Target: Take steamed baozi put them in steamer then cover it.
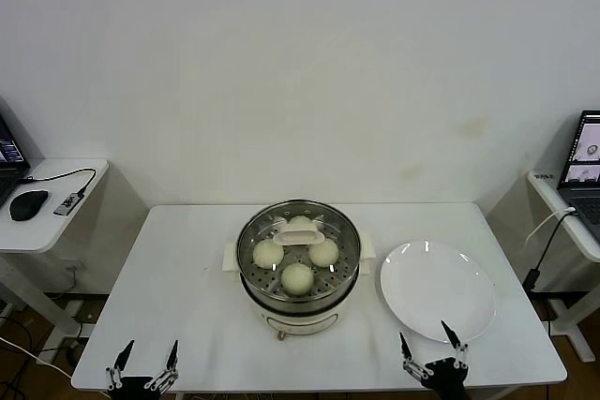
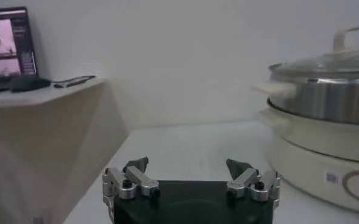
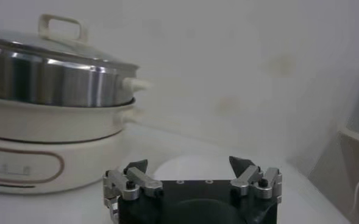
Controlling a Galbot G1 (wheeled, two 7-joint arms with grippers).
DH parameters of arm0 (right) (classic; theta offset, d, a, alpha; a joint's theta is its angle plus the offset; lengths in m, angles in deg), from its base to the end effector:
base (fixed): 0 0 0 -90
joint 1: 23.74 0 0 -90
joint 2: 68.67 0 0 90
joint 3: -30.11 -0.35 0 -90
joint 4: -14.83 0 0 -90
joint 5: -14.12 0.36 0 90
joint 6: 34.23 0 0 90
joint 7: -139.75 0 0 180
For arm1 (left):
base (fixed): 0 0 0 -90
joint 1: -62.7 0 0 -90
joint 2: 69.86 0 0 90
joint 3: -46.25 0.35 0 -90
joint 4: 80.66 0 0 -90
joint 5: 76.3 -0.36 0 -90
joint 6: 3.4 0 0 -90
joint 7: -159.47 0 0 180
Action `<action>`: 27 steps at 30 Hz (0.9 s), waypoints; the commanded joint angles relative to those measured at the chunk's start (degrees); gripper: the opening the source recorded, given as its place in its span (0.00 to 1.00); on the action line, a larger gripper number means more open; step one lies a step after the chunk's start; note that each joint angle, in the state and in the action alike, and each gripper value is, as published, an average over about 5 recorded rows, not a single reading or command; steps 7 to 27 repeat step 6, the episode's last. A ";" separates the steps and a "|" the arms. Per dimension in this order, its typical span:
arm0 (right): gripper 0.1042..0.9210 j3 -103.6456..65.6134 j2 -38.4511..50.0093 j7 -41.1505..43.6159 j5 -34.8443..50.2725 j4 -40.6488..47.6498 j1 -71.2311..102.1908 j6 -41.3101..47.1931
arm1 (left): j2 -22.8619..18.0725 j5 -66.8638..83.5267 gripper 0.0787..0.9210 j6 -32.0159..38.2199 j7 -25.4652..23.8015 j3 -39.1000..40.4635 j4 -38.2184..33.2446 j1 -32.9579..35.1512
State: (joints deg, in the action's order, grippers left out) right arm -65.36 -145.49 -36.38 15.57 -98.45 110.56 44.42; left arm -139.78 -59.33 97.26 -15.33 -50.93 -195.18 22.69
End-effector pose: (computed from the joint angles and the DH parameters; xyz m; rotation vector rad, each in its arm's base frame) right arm 0.0994 -0.0781 -0.3695 0.1980 -2.9548 0.3102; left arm 0.0754 0.1073 -0.3610 0.0494 -2.9009 -0.1025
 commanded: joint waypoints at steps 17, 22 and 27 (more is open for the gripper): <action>0.88 -0.67 0.83 0.46 2.79 -2.73 0.65 4.04 | -0.02 1.62 0.88 0.66 -1.31 0.68 1.97 0.77; 0.88 -0.67 0.83 0.46 2.79 -2.73 0.65 4.04 | -0.02 1.62 0.88 0.66 -1.31 0.68 1.97 0.77; 0.88 -0.67 0.83 0.46 2.79 -2.73 0.65 4.04 | -0.02 1.62 0.88 0.66 -1.31 0.68 1.97 0.77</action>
